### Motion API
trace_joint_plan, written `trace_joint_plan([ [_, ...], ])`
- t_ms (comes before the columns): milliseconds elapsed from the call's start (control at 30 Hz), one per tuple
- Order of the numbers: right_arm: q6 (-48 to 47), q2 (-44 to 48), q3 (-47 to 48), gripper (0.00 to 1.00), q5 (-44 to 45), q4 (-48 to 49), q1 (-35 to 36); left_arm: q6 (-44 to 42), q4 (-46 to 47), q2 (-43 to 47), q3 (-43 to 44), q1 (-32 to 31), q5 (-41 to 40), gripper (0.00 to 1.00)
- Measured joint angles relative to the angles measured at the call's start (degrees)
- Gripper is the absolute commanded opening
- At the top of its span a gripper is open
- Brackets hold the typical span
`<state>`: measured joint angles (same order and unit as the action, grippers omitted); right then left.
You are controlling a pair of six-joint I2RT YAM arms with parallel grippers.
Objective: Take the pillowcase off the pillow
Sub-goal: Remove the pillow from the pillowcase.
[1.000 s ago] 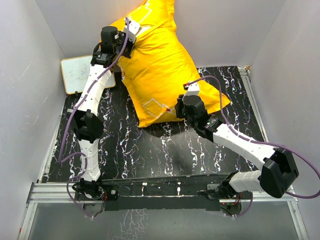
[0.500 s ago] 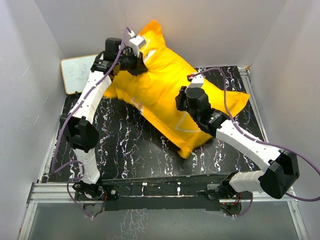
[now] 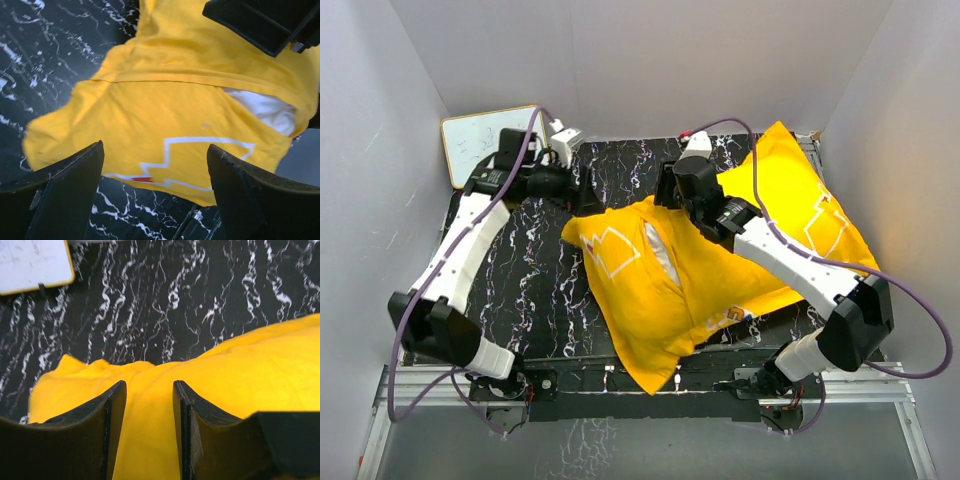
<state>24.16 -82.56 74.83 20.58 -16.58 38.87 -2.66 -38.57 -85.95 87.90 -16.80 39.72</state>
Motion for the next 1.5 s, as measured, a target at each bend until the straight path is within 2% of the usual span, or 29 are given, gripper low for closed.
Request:
trace_joint_plan([
  [100,0.02,-1.29,-1.75,0.45,-1.31,-1.25,0.00,0.35,0.31,4.96,-5.27,1.95,-1.53,0.84],
  [167,0.02,-0.55,-3.69,0.50,-2.38,-1.42,0.02,0.94,-0.55,6.19,-7.26,1.05,-0.66,0.89],
  [300,-0.37,2.80,-5.70,0.62,-3.98,-2.16,0.02,0.96,-3.02,4.52,-7.67,-0.26,5.51,0.91],
  [467,-3.76,7.96,-3.54,0.75,-5.70,-7.48,0.00,-6.60,-9.84,3.08,-8.63,-6.67,9.55,0.90],
  [500,-4.66,8.35,-2.62,0.76,-6.34,-8.57,0.00,-7.98,-10.19,3.34,-9.51,-8.39,9.51,0.85],
  [567,-6.64,9.14,-0.39,0.77,-8.57,-11.17,-0.02,-10.78,-9.88,4.48,-13.03,-12.20,8.44,0.59],
  [633,-8.66,10.25,1.05,0.76,-11.56,-13.92,-0.02,-11.19,-8.98,5.33,-16.13,-13.86,5.70,0.22],
  [667,-9.38,10.91,1.31,0.74,-12.92,-15.26,-0.02,-10.95,-8.00,5.42,-17.22,-13.99,3.61,0.09],
  [700,-9.92,11.43,1.36,0.73,-13.84,-16.37,0.00,-10.69,-6.95,5.27,-17.84,-13.94,1.05,0.00],
  [867,-10.95,13.86,-2.03,0.68,-17.27,-20.20,0.31,-9.77,-0.33,3.32,-18.03,-13.77,-13.42,0.00],
  [967,-10.45,13.40,-4.94,0.67,-17.75,-20.33,0.70,-9.75,2.19,0.68,-15.34,-13.05,-20.72,0.00],
  [1133,-9.20,11.56,-6.12,0.62,-17.40,-17.38,2.08,-7.13,3.56,-9.92,-2.14,-7.69,-24.79,0.00],
  [1200,-8.61,10.43,-6.10,0.54,-17.33,-16.28,2.84,-6.01,4.81,-13.62,2.25,-6.03,-25.75,0.00],
  [1267,-8.02,8.66,-6.10,0.39,-17.00,-15.26,3.41,-4.79,5.66,-16.81,6.38,-4.72,-26.47,0.00],
  [1333,-7.19,6.38,-5.77,0.21,-15.72,-14.05,3.58,-3.23,4.63,-19.39,10.97,-4.42,-26.38,0.33],
  [1367,-6.97,5.25,-5.46,0.13,-15.10,-13.57,3.58,-2.62,3.74,-20.50,13.51,-4.46,-26.05,0.45],
  [1433,-5.88,2.49,-3.91,0.08,-13.38,-13.00,3.50,-0.98,1.38,-22.25,19.08,-4.59,-24.46,0.59],
  [1500,-4.44,-0.17,-2.05,0.08,-11.85,-12.33,3.10,0.50,-1.55,-22.49,23.15,-4.59,-22.21,0.64],
])
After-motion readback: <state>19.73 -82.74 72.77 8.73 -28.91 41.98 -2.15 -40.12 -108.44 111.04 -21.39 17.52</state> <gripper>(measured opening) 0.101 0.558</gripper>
